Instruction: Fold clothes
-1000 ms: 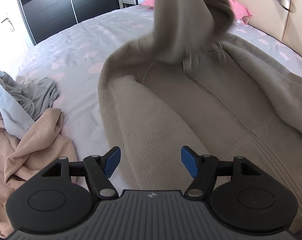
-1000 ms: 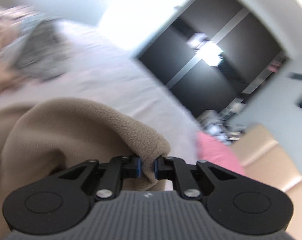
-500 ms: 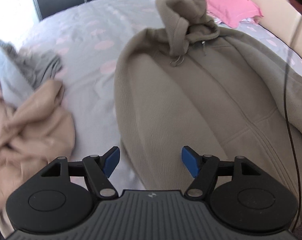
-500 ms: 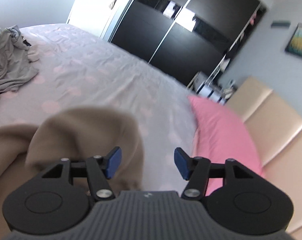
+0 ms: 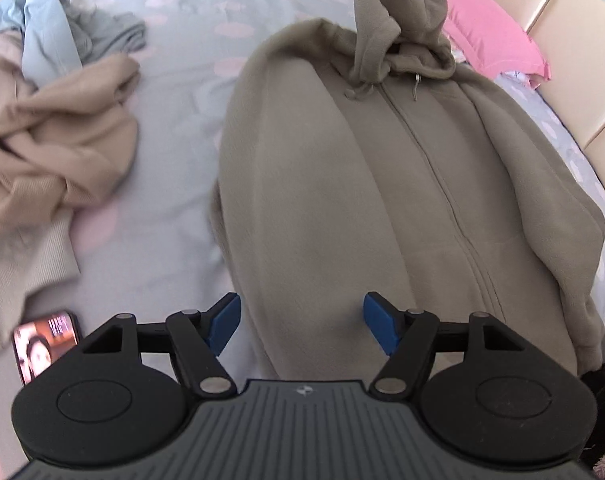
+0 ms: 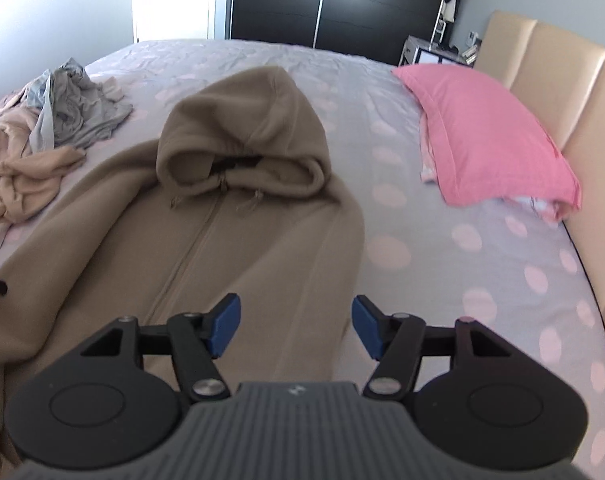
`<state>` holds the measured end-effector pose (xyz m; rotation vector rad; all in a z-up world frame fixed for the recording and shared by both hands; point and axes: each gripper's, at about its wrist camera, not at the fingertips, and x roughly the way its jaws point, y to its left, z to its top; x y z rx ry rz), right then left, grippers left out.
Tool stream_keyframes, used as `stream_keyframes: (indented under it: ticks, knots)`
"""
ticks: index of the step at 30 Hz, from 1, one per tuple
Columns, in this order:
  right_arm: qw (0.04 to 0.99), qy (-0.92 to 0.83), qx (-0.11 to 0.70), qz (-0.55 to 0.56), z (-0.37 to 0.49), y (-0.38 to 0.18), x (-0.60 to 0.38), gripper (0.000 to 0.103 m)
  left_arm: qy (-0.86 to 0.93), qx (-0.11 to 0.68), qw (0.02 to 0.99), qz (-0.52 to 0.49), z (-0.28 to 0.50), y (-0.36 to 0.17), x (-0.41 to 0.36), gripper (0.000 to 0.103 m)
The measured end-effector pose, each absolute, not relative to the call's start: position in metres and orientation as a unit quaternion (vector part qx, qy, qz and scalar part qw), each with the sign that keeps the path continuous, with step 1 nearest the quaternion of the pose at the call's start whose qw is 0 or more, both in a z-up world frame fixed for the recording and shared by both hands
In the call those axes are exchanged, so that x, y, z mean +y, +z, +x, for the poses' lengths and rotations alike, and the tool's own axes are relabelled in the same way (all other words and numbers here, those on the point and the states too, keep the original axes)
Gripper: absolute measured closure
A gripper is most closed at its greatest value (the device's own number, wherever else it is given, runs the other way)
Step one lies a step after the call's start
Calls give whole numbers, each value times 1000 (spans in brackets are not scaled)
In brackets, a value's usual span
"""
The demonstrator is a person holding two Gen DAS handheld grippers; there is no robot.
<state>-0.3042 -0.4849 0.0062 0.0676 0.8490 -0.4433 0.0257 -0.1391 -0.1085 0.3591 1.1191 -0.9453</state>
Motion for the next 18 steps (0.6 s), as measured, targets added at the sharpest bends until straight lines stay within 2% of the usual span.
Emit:
stream_keyframes:
  ticks: [1, 3, 4, 6, 9, 15, 17, 18]
  knots:
    - [884, -213, 414, 38, -312, 2, -483, 38, -427, 514, 726, 162, 23, -110, -139, 44]
    - [878, -214, 424, 54, -325, -9, -479, 38, -423, 527, 720, 161, 16, -112, -140, 60]
    - [876, -216, 427, 63, -330, -14, -478, 38, -421, 533, 716, 160, 13, -113, -140, 64]
    - [870, -219, 434, 81, -340, -25, -477, 38, -418, 530, 719, 166, 9, -113, -141, 77]
    - [862, -220, 445, 104, -348, -42, -476, 38, -414, 523, 726, 167, 6, -109, -141, 90]
    - [836, -188, 467, 219, -347, -77, -495, 39, -401, 470, 772, 148, 14, -65, -128, 94]
    - [833, -180, 464, 241, -345, -83, -496, 53, -387, 440, 798, 140, 25, -39, -119, 94]
    - [834, -180, 462, 243, -344, -83, -495, 71, -379, 429, 809, 136, 33, -26, -114, 94]
